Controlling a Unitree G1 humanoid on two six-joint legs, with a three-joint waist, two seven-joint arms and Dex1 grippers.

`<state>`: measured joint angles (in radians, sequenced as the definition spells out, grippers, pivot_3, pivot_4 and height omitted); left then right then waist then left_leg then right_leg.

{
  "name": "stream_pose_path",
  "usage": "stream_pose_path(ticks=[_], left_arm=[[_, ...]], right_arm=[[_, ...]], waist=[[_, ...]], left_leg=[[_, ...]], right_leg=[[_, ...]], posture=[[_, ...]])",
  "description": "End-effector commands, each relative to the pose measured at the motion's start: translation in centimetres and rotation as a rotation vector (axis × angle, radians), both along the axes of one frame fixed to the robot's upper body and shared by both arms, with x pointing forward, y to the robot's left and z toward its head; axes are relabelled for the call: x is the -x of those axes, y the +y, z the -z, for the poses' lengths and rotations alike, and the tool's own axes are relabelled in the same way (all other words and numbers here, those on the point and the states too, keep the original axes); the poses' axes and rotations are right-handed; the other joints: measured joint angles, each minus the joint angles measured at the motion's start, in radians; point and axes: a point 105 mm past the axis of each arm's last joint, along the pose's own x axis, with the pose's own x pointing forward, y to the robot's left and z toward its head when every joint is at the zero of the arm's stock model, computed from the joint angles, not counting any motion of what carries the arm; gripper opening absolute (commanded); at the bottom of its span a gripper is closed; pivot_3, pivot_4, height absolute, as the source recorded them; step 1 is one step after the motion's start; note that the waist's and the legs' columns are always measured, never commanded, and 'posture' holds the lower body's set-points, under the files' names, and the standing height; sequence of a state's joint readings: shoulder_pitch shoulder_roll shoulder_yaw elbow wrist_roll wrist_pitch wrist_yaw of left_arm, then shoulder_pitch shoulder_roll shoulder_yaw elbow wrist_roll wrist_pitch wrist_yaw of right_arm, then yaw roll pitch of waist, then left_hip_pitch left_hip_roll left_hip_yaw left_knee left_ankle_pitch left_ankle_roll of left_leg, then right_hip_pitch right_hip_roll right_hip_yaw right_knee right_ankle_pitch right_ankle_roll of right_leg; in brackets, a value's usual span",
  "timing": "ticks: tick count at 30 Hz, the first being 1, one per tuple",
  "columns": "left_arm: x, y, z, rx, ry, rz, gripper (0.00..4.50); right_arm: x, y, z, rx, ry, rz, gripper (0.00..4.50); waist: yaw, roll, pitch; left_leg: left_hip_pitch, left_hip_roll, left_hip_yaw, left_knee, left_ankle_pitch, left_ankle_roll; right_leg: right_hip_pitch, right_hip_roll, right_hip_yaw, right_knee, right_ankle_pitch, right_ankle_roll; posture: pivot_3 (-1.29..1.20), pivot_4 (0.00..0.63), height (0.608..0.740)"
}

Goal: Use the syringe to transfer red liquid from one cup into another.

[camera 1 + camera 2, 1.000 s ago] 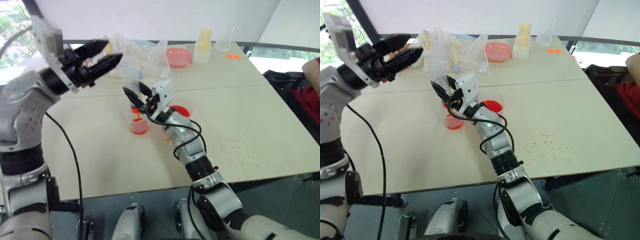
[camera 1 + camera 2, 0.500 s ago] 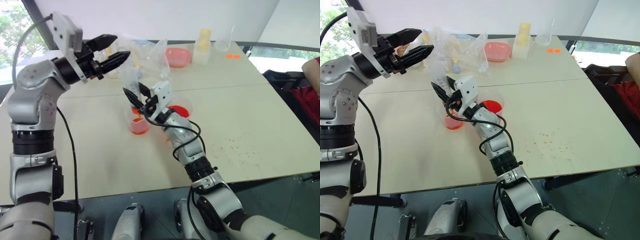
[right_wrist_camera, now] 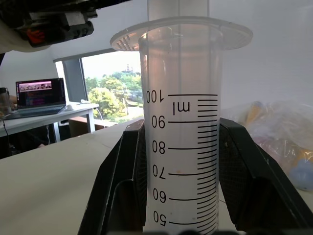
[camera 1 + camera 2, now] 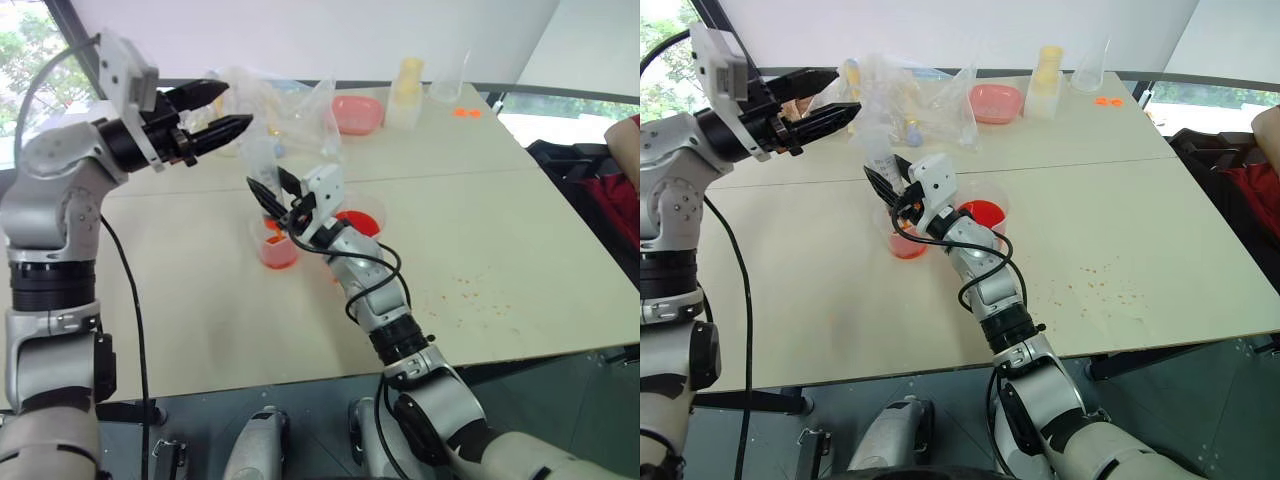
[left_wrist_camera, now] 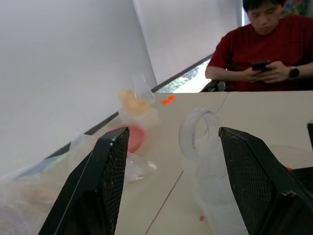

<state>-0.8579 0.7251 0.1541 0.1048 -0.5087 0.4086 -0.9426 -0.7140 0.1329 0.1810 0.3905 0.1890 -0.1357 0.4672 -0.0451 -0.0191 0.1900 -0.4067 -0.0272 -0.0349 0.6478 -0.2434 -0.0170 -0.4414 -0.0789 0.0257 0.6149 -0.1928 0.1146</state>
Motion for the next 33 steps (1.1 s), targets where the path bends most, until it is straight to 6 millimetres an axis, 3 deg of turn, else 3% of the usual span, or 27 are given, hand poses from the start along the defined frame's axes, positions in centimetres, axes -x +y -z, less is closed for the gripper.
stream_pose_path(ticks=[1, 10, 13, 18, 19, 27, 33], left_arm=[[0.8, 0.6, -1.3, 0.007, -0.049, -0.011, 3.01], [-0.8, 0.3, -0.8, -0.042, -0.079, -0.095, 3.01], [-1.0, -0.3, -0.8, -0.048, -0.093, -0.088, 2.22], [-0.6, -1.5, -1.9, -0.028, -0.125, -0.03, 0.23], [-0.5, -1.7, -2.1, -0.024, -0.125, -0.02, 0.05], [1.0, -3.5, -1.4, -0.036, -0.073, 0.089, 0.05], [1.2, -4.0, 0.7, -0.022, 0.019, 0.125, 0.05]], right_arm=[[1.0, 0.9, -1.9, -0.064, -0.052, -0.035, 1.39], [1.6, 1.5, -1.7, -0.045, -0.065, -0.058, 1.39], [1.7, 1.5, -1.6, -0.044, -0.067, -0.057, 1.39], [1.7, 1.7, -1.7, -0.046, -0.068, -0.057, 1.39], [1.7, 1.7, -1.8, -0.048, -0.069, -0.056, 1.39], [2.0, 1.4, -2.9, -0.078, -0.09, -0.045, 1.39], [2.5, 1.0, -4.5, -0.103, -0.128, -0.045, 1.39]], waist=[[0.0, 0.0, 0.0], [0.001, 0.0, 0.0], [0.001, 0.0, 0.0], [0.0, 0.0, 0.0], [0.0, 0.0, 0.0], [0.0, 0.0, 0.0], [0.0, 0.0, 0.0]], left_leg=[[0.0, 0.0, 0.0, 0.0, 0.0, 0.0], [0.0, 0.0, 0.0, 0.0, 0.0, 0.0], [0.0, 0.0, 0.0, 0.0, 0.0, 0.0], [0.0, 0.0, 0.0, 0.0, 0.0, 0.0], [0.0, 0.0, 0.0, 0.0, 0.0, 0.0], [0.0, 0.0, 0.0, 0.0, 0.0, 0.0], [0.0, 0.0, 0.0, 0.0, 0.0, 0.0]], right_leg=[[0.0, 0.0, 0.0, 0.0, 0.0, 0.0], [0.0, 0.0, 0.0, 0.0, 0.0, 0.0], [0.0, 0.0, 0.0, 0.0, 0.0, 0.0], [0.0, 0.0, 0.0, 0.0, 0.0, 0.0], [0.0, 0.0, 0.0, 0.0, 0.0, 0.0], [0.0, 0.0, 0.0, 0.0, 0.0, 0.0], [0.0, 0.0, 0.0, 0.0, 0.0, 0.0]], posture=[[0.0, 0.15, 0.74], [0.0, 0.15, 0.74], [0.0, 0.15, 0.74], [0.0, 0.15, 0.74], [0.0, 0.15, 0.74], [0.0, 0.15, 0.74], [0.0, 0.15, 0.74]])
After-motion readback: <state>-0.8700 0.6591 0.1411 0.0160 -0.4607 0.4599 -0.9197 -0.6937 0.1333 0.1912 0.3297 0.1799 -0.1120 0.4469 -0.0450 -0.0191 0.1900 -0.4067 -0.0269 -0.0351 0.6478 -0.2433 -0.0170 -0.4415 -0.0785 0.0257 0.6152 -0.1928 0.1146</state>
